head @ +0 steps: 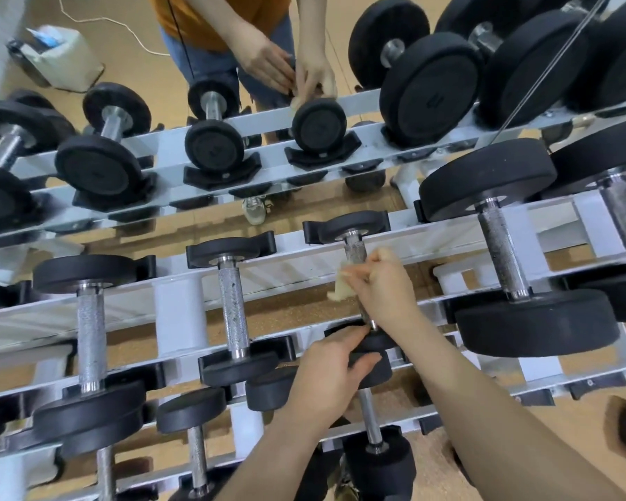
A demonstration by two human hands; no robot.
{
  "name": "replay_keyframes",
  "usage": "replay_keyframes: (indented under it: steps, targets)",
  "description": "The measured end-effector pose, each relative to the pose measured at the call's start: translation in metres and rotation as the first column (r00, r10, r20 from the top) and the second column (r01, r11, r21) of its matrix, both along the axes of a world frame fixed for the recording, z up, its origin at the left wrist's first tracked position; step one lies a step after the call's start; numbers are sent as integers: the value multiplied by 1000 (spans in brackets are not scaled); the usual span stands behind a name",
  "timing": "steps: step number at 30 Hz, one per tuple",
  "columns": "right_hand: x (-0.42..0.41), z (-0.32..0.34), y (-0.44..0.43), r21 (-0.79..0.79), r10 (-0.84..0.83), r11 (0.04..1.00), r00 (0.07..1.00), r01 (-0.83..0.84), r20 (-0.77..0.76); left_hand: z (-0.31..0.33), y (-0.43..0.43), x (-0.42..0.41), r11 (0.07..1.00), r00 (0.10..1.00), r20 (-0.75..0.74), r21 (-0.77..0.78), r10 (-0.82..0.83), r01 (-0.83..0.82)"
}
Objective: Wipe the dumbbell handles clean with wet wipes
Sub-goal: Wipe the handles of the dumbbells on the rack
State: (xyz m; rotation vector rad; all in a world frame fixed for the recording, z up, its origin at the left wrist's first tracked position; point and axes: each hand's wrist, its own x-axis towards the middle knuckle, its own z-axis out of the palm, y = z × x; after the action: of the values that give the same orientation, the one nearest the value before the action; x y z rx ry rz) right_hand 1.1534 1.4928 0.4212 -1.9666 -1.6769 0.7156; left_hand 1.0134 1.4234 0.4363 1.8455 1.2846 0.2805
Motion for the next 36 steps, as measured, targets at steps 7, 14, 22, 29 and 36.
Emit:
replay_keyframes:
  steps: [7, 14, 22, 29, 36]
  targets:
    - [4, 8, 8, 68, 15, 998, 1000, -14, -16, -6, 3, 1, 999, 999, -12, -10, 35, -35]
    - [-2, 4, 10, 89, -346, 925, 916, 369, -202, -2, 2, 0, 999, 999, 8, -22, 47, -47]
    - [-25, 13, 30, 27, -498, 859, 847, 511, -186, -7, 0, 3, 990, 992, 26, -67, 123, -121]
    - [-35, -16, 14, 266, -52, 964, 966, -17, 252, -7, -1, -3, 990, 991, 49, -70, 128, -125]
    - [-12, 14, 31, 66, -407, 912, 913, 405, 23, -2, 1, 4, 997, 997, -7, 4, 75, -75]
